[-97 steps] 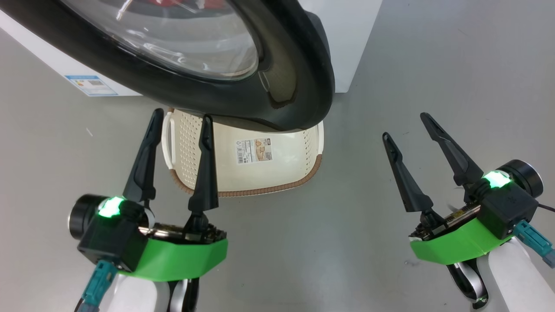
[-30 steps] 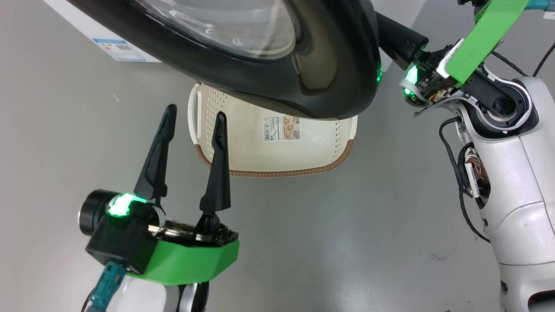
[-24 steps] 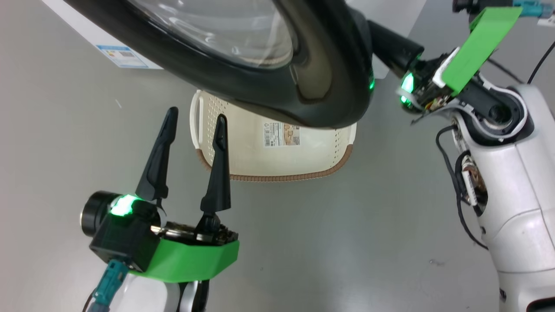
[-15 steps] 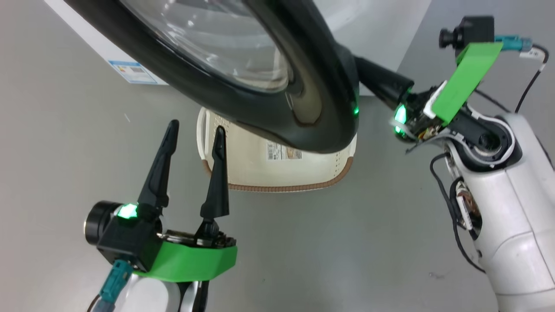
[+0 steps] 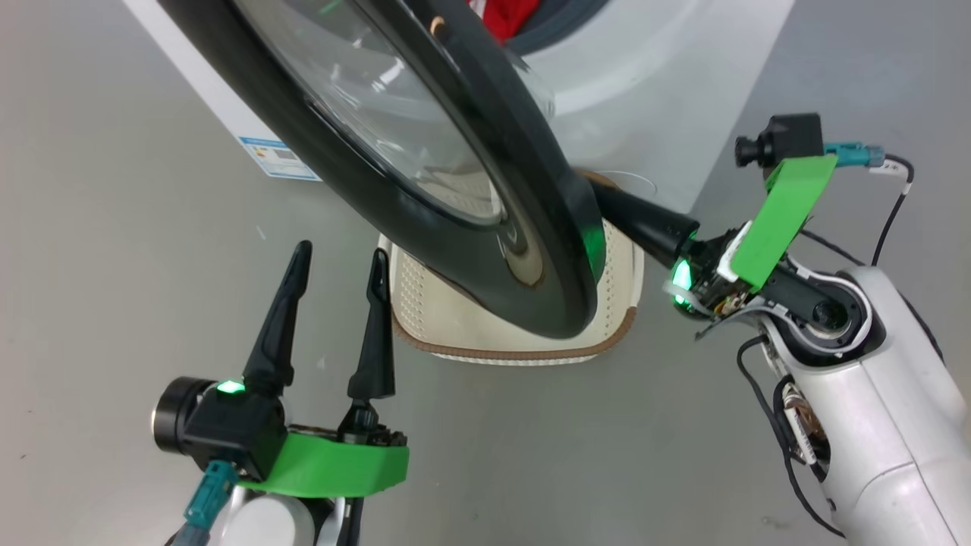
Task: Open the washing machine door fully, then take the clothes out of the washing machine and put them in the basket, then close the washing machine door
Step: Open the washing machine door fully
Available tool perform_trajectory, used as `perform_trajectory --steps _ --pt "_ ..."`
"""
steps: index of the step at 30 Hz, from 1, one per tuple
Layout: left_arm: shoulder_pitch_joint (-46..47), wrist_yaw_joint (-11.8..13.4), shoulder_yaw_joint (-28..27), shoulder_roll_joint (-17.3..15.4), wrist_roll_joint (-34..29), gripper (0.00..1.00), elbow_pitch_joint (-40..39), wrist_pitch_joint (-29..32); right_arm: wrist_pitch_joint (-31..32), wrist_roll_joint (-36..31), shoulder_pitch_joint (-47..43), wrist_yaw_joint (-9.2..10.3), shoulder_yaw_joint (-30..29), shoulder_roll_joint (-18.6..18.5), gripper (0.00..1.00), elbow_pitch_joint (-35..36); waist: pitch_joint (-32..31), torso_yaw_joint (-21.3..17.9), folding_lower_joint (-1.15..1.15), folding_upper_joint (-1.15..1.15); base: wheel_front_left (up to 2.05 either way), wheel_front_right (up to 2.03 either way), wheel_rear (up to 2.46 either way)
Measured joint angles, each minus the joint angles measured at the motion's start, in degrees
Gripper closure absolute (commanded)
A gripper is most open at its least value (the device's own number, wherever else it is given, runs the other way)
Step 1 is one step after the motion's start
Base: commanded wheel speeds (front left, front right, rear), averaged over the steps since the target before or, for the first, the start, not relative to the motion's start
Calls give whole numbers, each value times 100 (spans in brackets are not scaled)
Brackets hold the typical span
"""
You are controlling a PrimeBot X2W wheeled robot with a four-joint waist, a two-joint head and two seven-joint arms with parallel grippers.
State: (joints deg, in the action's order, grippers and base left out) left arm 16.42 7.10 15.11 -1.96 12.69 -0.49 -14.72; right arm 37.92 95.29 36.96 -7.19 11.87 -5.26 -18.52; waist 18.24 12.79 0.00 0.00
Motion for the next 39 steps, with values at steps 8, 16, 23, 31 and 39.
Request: perform_trajectory --steps 8,16,23,31,39 --pt "-94 53 -8 -3 107 0 83 0 -1 78 -296 0 209 -59 100 85 -197 245 0 0 0 0 0" --pt "-257 97 -23 -9 182 0 159 1 -19 203 -589 0 458 -147 100 118 -446 541 0 0 0 0 0" --pt "-412 141 -32 -30 255 0 238 14 -124 326 -778 0 789 -190 100 134 -701 821 0 0 0 0 0" --pt "-506 170 -41 -34 319 0 252 44 -325 569 -840 0 1053 -198 100 126 -899 1116 0 0 0 0 0" --pt "-594 171 -37 -47 410 0 278 52 -519 727 -859 1 1390 -230 100 93 -1040 1433 0 0 0 0 0"
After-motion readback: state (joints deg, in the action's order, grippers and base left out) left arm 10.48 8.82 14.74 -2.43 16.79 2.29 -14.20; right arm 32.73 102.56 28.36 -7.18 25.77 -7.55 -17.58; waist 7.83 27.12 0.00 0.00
